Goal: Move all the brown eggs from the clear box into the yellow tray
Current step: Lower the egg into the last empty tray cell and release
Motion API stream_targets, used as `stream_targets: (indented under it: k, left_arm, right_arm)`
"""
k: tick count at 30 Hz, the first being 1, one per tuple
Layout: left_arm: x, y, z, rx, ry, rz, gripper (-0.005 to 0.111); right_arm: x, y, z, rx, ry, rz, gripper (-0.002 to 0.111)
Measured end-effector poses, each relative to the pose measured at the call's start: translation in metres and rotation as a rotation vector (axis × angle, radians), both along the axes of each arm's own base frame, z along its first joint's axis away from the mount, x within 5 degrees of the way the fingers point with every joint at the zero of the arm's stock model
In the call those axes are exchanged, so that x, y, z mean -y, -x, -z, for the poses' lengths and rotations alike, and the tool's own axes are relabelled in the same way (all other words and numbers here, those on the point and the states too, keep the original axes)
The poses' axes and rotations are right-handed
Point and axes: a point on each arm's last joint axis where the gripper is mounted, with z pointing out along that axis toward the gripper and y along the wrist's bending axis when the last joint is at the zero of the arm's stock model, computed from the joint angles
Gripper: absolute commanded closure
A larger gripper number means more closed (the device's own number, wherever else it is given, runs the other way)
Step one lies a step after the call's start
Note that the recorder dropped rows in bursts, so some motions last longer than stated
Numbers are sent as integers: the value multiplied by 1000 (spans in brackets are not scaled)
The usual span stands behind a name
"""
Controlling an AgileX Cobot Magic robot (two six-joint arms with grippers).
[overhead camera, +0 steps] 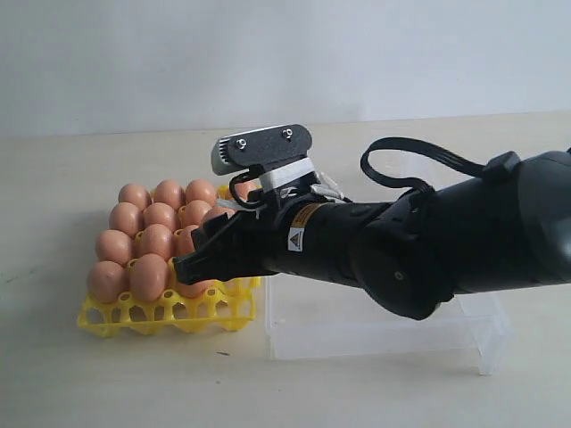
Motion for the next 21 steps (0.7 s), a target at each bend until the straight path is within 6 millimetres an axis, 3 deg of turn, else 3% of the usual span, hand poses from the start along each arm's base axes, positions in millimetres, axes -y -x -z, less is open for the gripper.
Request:
stream_targets:
  k: [6, 14, 21]
  left_arm:
    - [0, 0, 0, 0, 0, 0, 107]
    - [0, 0, 0, 0, 0, 0, 107]
    - [0, 0, 0, 0, 0, 0, 107]
  right_arm:
    - [0, 1, 2, 10, 28, -18, 108]
    - [-3, -1, 34, -38, 103, -21, 108]
    - [-5, -3, 41, -28, 93, -19, 102]
